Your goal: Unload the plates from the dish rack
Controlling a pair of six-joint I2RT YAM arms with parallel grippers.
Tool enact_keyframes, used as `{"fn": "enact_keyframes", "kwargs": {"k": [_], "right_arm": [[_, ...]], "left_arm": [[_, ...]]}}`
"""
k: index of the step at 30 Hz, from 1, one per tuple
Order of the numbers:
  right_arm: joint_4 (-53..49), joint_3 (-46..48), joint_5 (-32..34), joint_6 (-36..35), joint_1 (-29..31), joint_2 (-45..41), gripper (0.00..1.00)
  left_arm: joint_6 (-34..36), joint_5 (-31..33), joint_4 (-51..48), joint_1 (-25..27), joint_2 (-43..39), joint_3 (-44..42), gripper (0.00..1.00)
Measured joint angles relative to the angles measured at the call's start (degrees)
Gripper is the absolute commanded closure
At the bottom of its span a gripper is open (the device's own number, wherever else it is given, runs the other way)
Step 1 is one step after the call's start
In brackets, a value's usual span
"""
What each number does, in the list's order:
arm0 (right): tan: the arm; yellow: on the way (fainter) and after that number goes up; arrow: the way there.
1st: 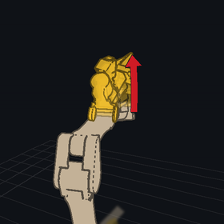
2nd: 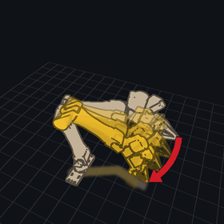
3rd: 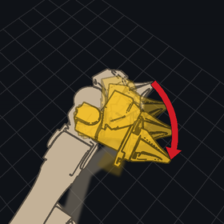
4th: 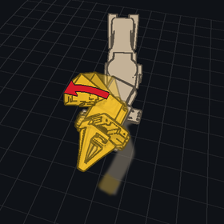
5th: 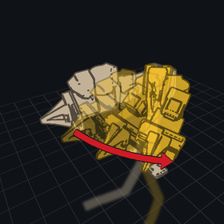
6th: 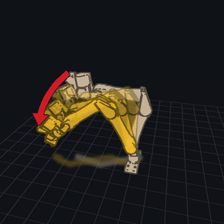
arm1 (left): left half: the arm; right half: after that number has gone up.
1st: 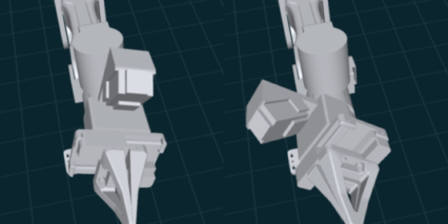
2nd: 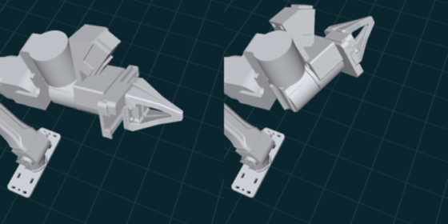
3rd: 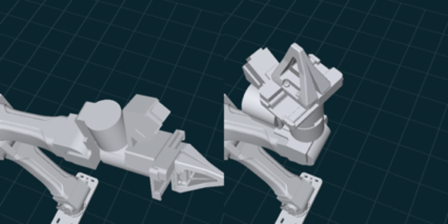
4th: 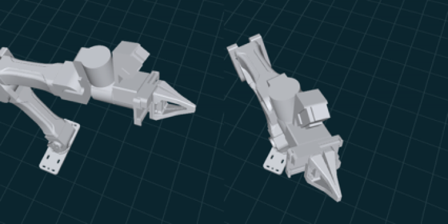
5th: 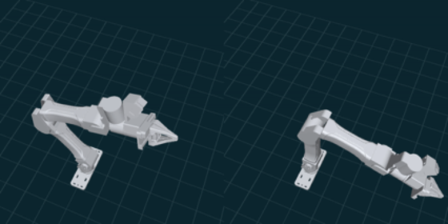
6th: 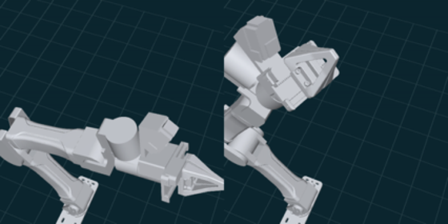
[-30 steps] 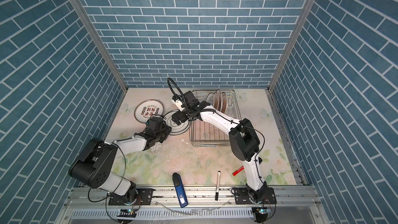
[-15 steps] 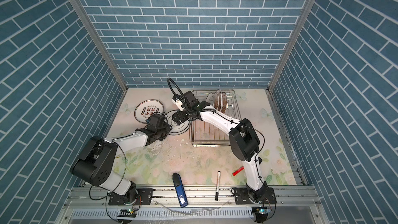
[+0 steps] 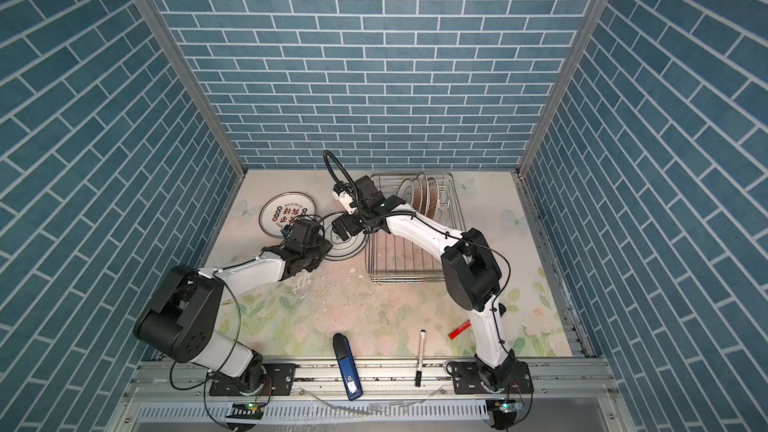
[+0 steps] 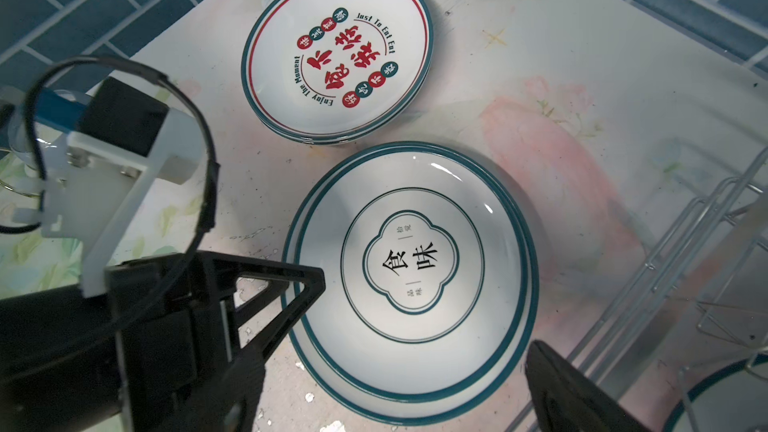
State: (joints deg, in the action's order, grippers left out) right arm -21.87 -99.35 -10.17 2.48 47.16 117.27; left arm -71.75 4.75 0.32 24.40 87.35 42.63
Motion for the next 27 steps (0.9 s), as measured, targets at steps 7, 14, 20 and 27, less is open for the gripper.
{"fn": "enact_keyframes", "kwargs": {"k": [7,14,20,27], "right_arm": [[0.7,1.7,0.9,0.0,0.0,-1.0,0.01],[6.6,10.4,3.4,0.1,0.0,-8.2,0.01],[16.9,21.9,8.0,0.9,0.1,-19.9,0.01],[24.5,28.9,13.9,3.0,0.1,-29.8,0.01]], "left_arm": [[0.0,2.5,-0.8,0.4,-3.7,-0.1,0.43],[0.7,5.5,-2.2,0.6,-9.7,-1.5,0.22],[3.9,8.3,-1.1,0.9,-18.1,-5.2,0.00],[12.3,7.6,3.3,0.9,-24.2,-7.5,0.00]]}}
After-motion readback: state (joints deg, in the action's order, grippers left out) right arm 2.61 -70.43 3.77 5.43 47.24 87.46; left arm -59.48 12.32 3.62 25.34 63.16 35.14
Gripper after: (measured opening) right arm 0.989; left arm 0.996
